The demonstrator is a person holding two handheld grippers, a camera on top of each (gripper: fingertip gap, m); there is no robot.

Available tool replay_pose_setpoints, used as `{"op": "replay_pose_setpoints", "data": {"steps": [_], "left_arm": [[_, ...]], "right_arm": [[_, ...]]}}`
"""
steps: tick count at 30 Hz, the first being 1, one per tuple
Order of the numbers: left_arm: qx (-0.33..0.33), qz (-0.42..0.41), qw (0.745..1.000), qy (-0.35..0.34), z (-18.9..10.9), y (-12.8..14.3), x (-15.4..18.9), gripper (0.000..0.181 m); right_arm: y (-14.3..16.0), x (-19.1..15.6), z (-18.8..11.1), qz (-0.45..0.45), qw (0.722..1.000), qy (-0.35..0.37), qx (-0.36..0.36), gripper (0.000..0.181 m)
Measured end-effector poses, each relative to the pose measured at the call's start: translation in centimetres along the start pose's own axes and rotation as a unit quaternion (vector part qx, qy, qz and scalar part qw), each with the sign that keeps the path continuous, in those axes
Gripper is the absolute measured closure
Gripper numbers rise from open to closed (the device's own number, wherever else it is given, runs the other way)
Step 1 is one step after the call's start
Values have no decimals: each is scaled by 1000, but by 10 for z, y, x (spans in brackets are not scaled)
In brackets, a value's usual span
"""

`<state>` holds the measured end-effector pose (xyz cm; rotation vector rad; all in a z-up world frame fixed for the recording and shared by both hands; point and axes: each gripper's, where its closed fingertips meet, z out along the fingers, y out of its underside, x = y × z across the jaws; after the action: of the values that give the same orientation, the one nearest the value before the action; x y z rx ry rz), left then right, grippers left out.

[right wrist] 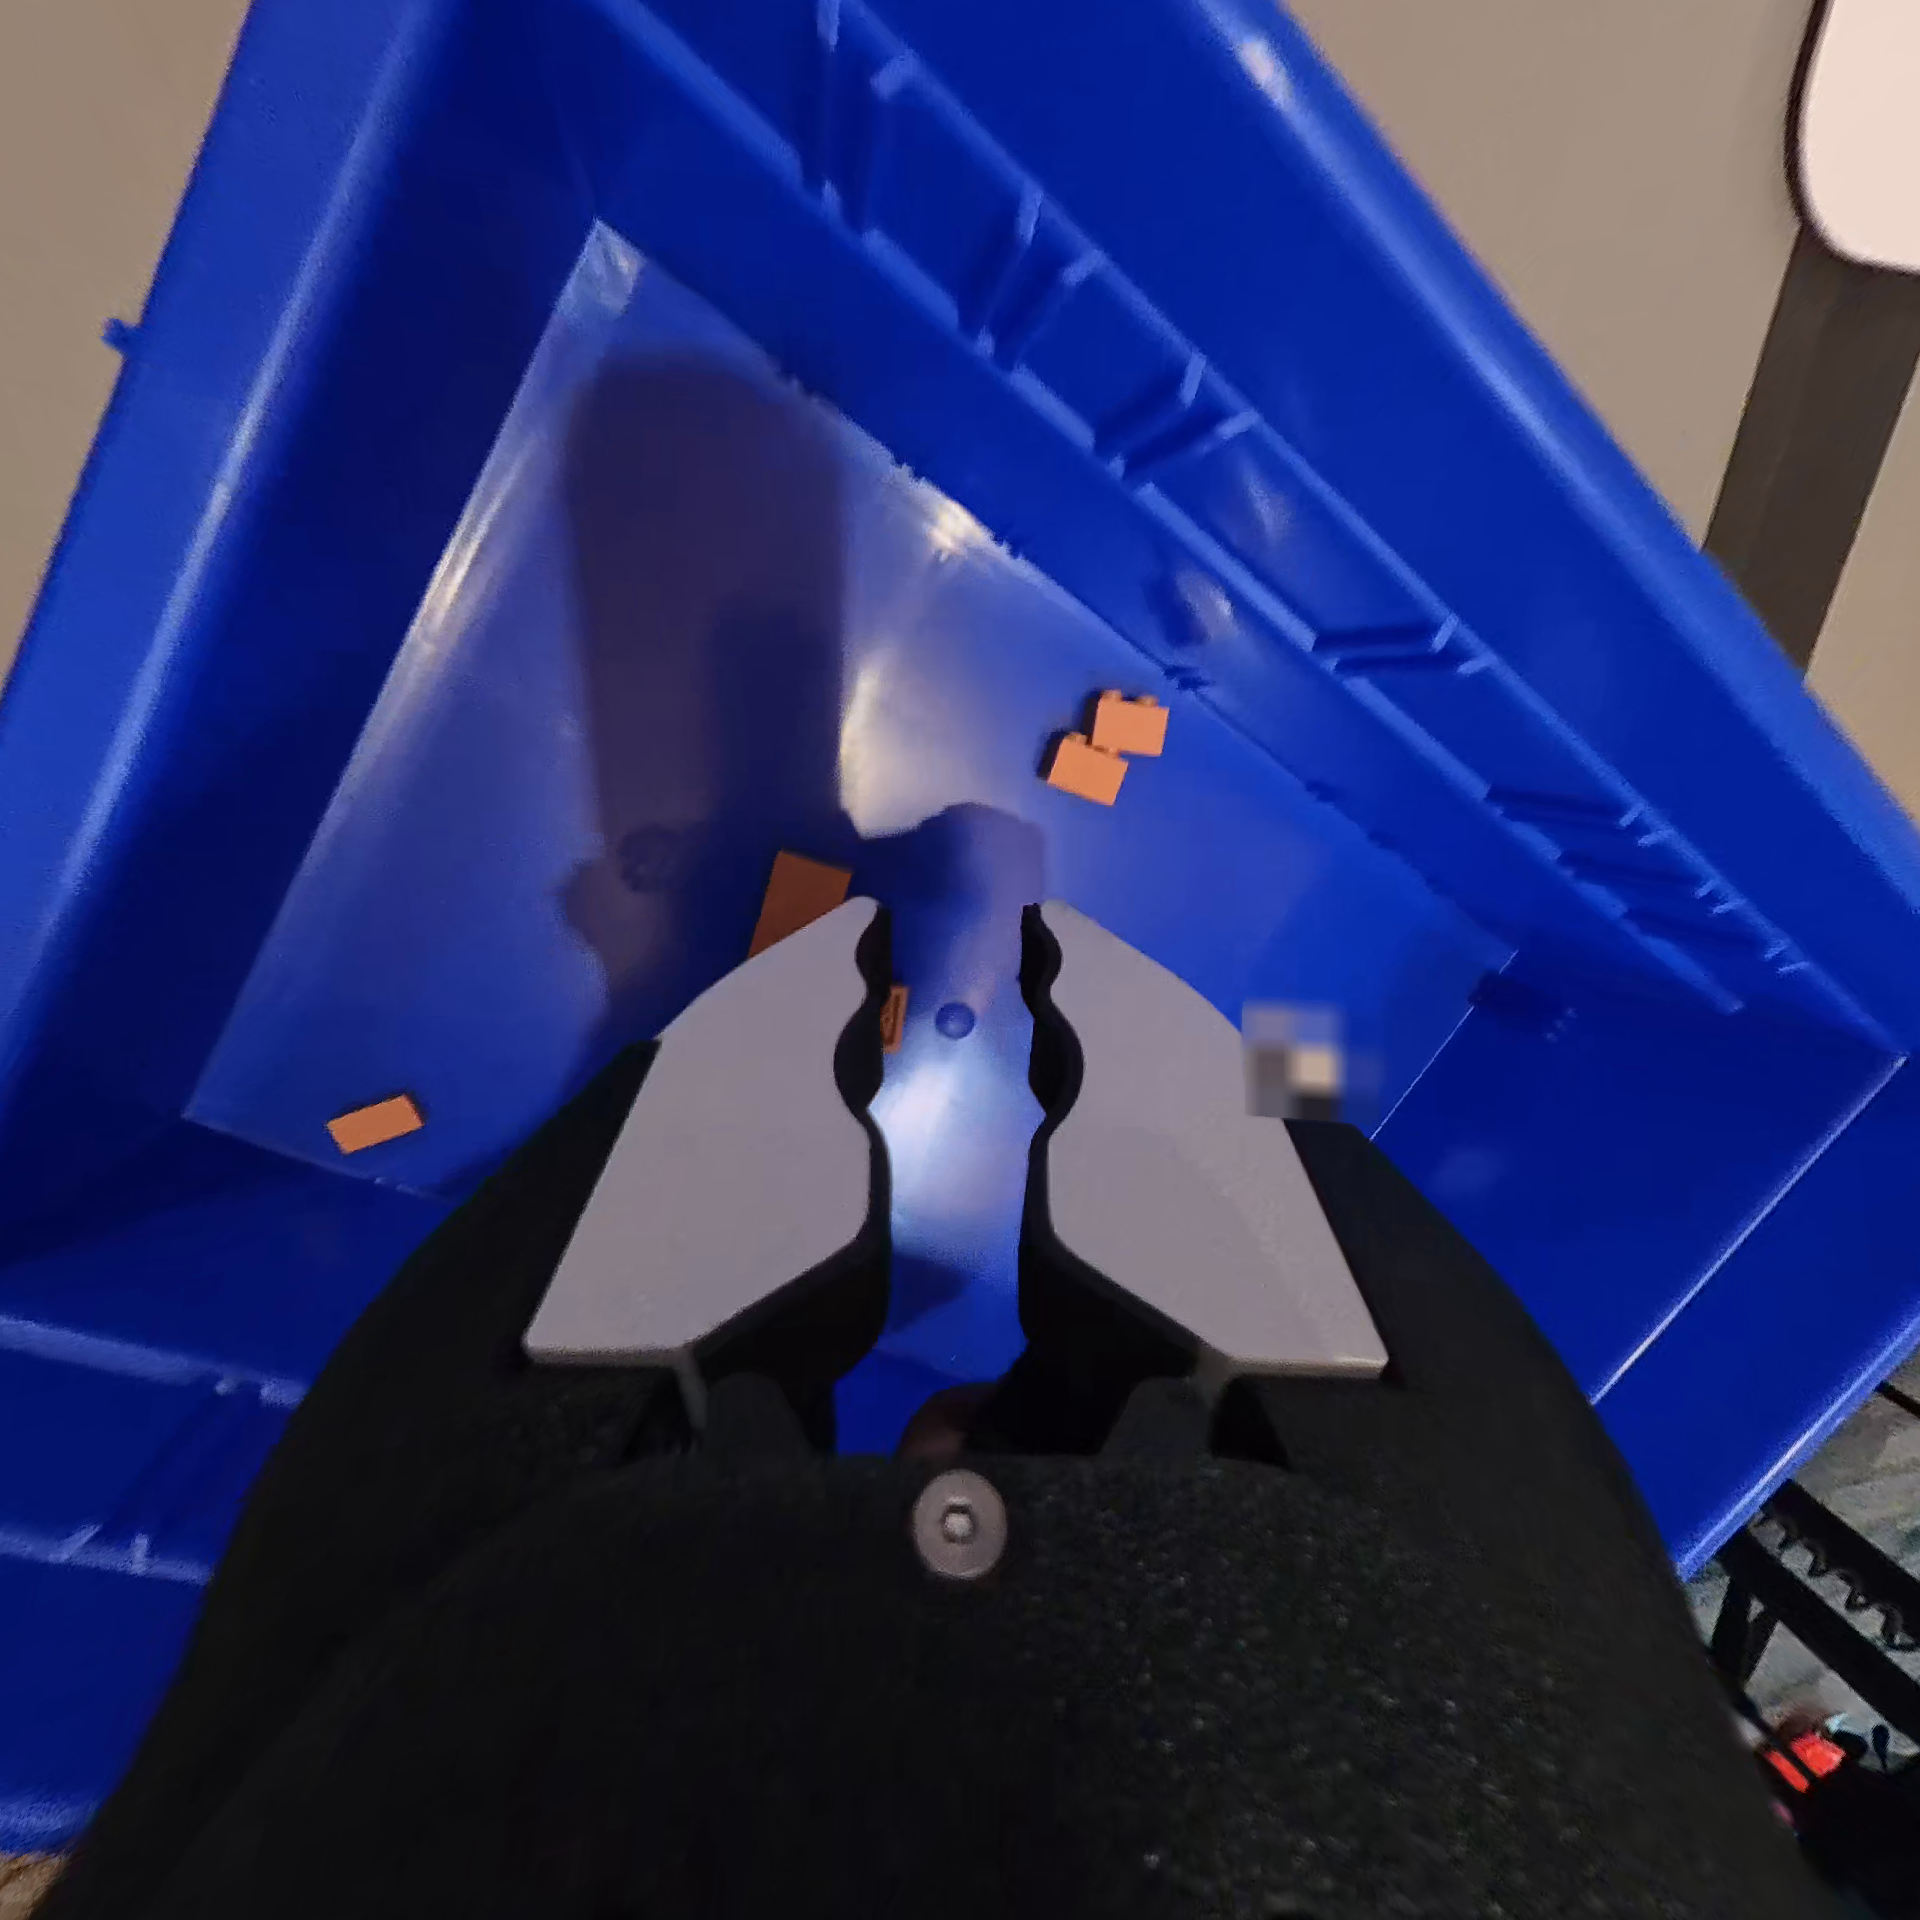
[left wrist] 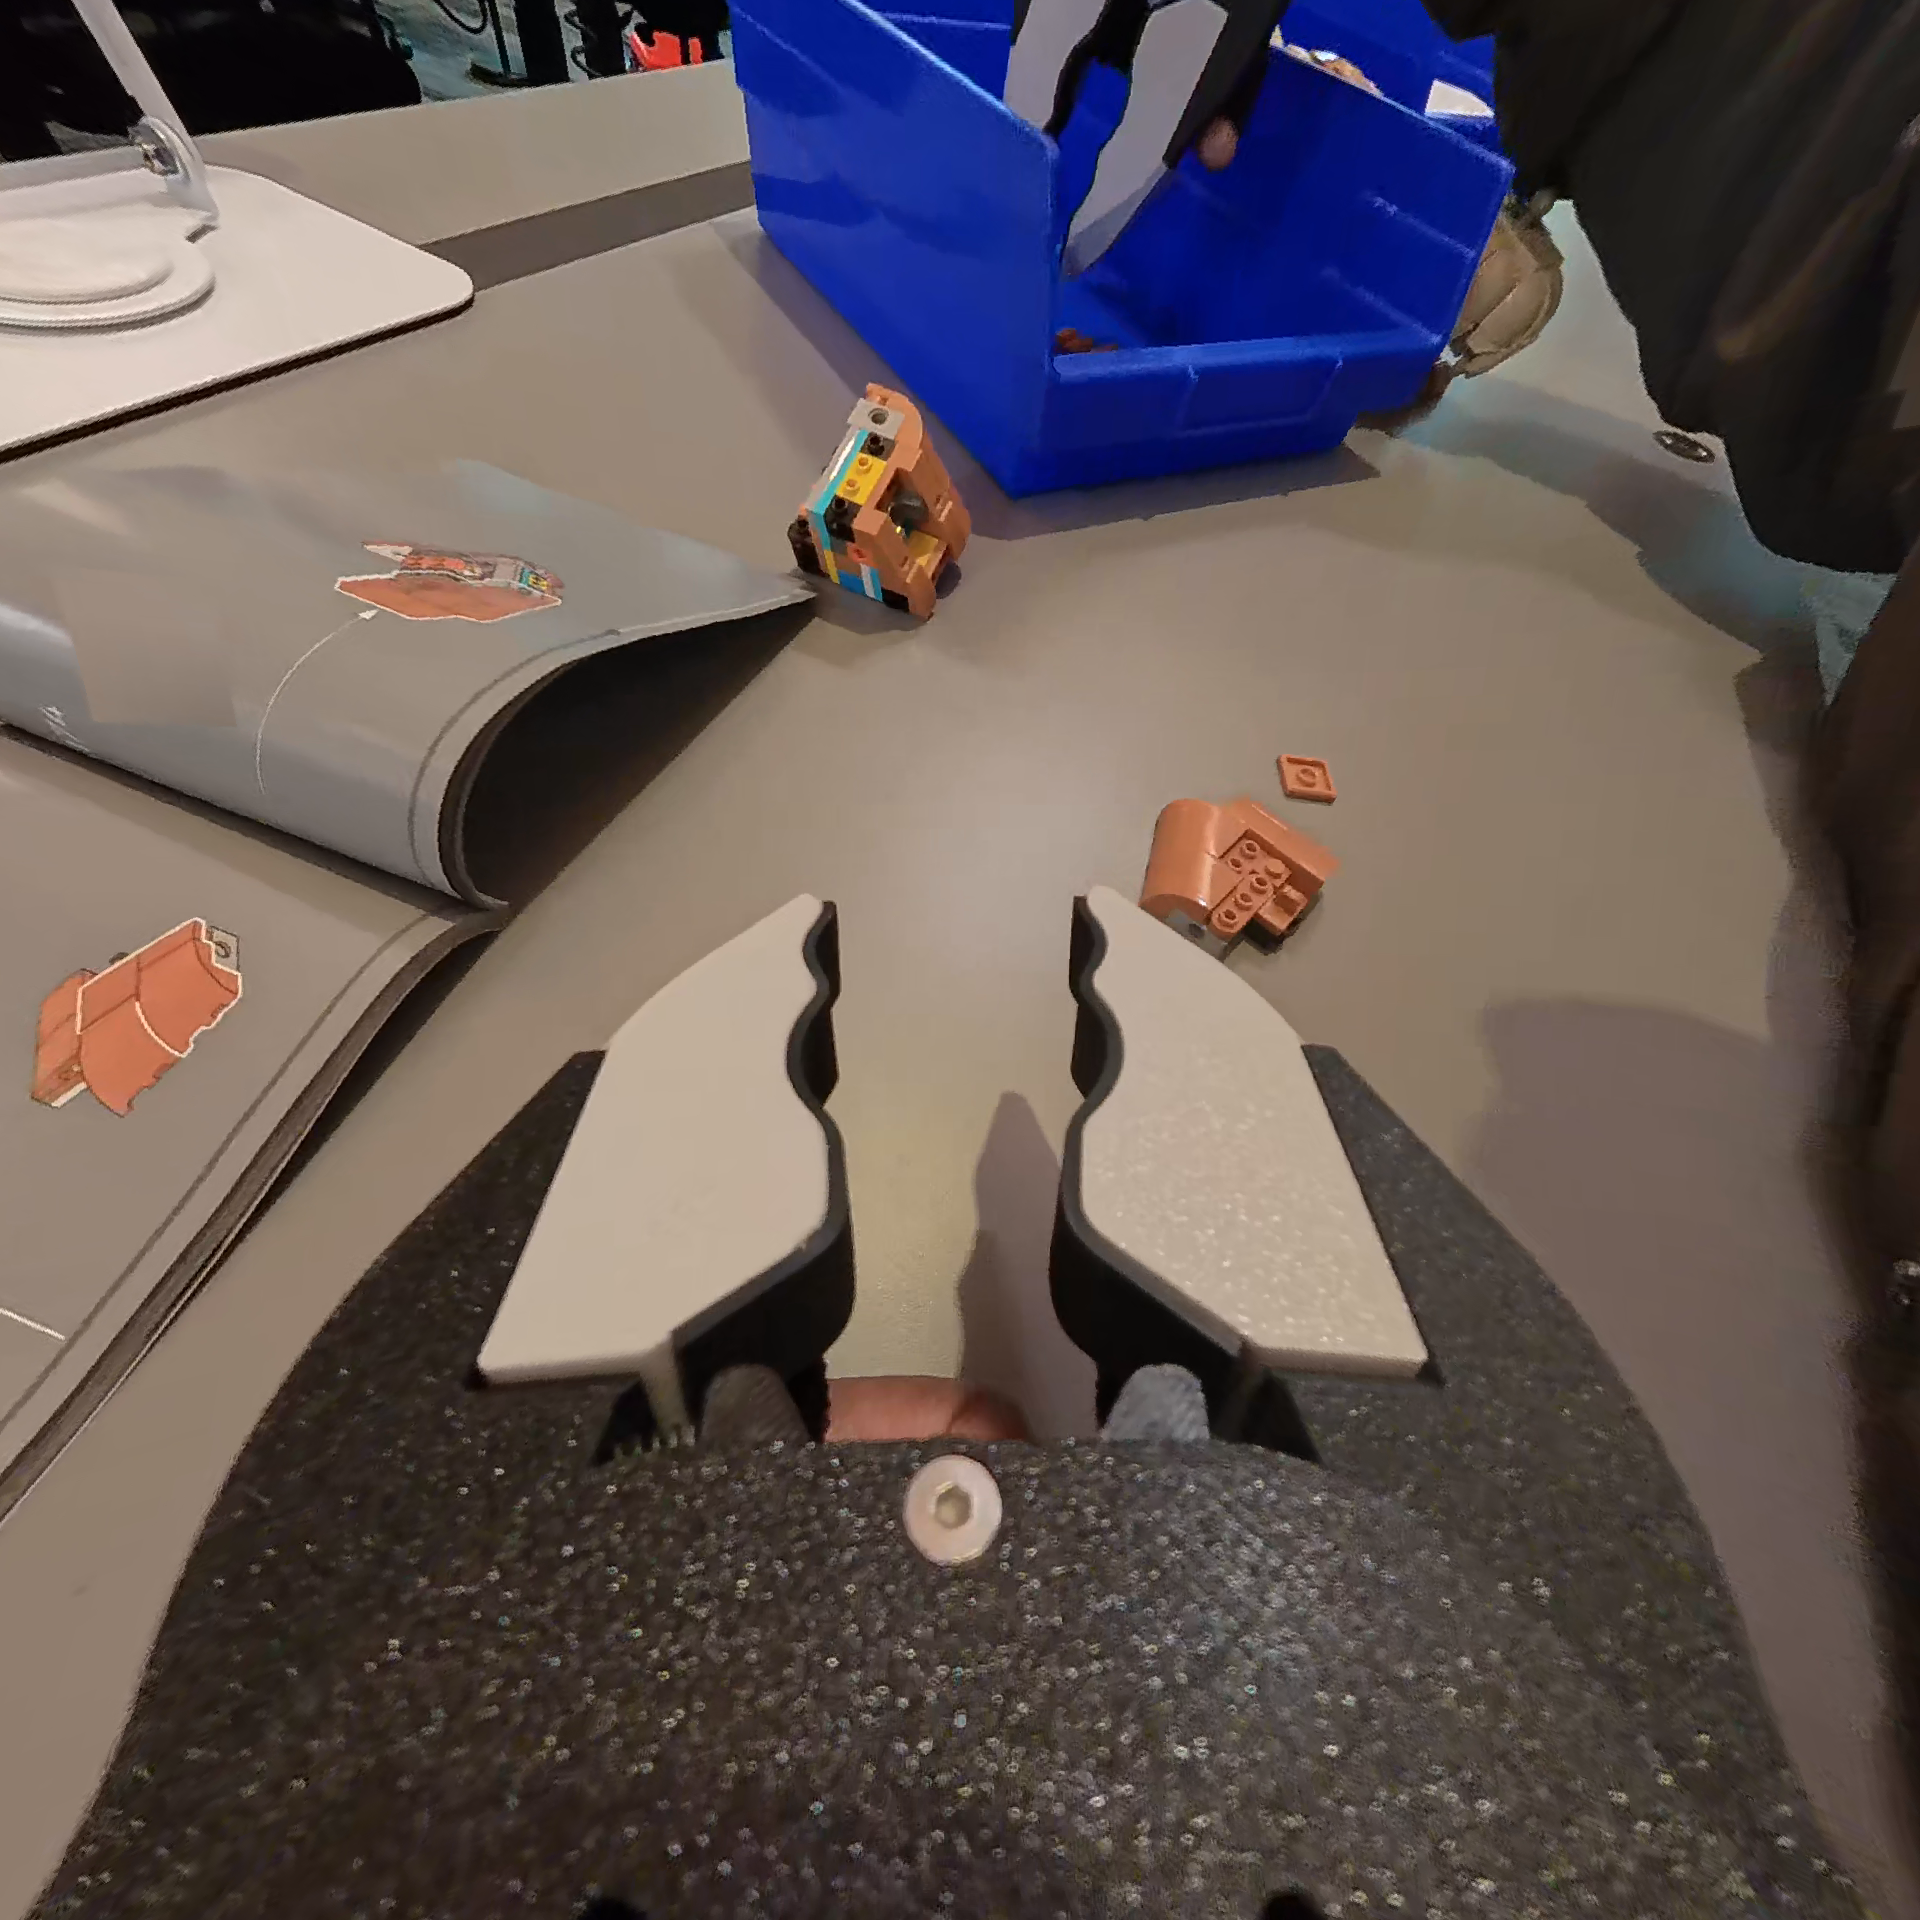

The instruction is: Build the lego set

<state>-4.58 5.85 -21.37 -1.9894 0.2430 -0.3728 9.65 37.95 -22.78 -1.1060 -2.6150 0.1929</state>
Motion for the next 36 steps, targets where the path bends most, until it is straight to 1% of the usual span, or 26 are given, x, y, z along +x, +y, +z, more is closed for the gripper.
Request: {"op": "replay_pose_setpoints", "data": {"steps": [3,6,10,12,13,16,17,19,21,23,26,28,31,33,36], "left_arm": [[8,-7,1000,0,0,-2,-2,139],[14,-10,1000,-4,-1,-4,-3,139],[12,-4,1000,-4,-1,-3,-2,139],[6,1,1000,-2,0,-2,-1,139],[5,3,1000,-2,1,-1,0,139],[4,8,1000,1,1,-1,3,139],[4,8,1000,0,1,-1,3,139],[3,9,1000,0,1,-1,4,139],[3,9,1000,-3,0,0,3,139],[3,7,1000,-4,0,0,3,139],[0,3,1000,-6,0,1,2,140],[-3,4,1000,-5,1,1,2,140],[-5,7,1000,-7,0,2,2,140],[-5,6,1000,-9,-1,3,0,140],[-5,0,1000,-13,-2,3,-2,140]], "right_arm": [[-11,-4,4,4,1000,-10,15,156],[-26,-26,4,7,999,-24,20,156],[-36,-69,6,-35,999,-32,-14,157],[-35,-78,7,-49,998,-21,-41,168],[-35,-83,6,-53,997,-23,-47,166],[-45,-100,1,-64,996,-48,-32,164],[-47,-102,-1,-69,996,-49,-34,160],[-42,-96,-6,-78,995,-33,-56,153],[-30,-91,-14,-77,993,-29,-86,153],[-8,-95,-21,-70,986,-59,-139,153],[20,-119,-24,-80,966,-140,-203,152],[25,-130,-19,-86,955,-173,-224,153],[30,-137,-14,-103,943,-192,-253,150],[30,-139,-12,-103,939,-201,-261,144],[36,-136,-13,-106,929,-193,-296,134]]}}
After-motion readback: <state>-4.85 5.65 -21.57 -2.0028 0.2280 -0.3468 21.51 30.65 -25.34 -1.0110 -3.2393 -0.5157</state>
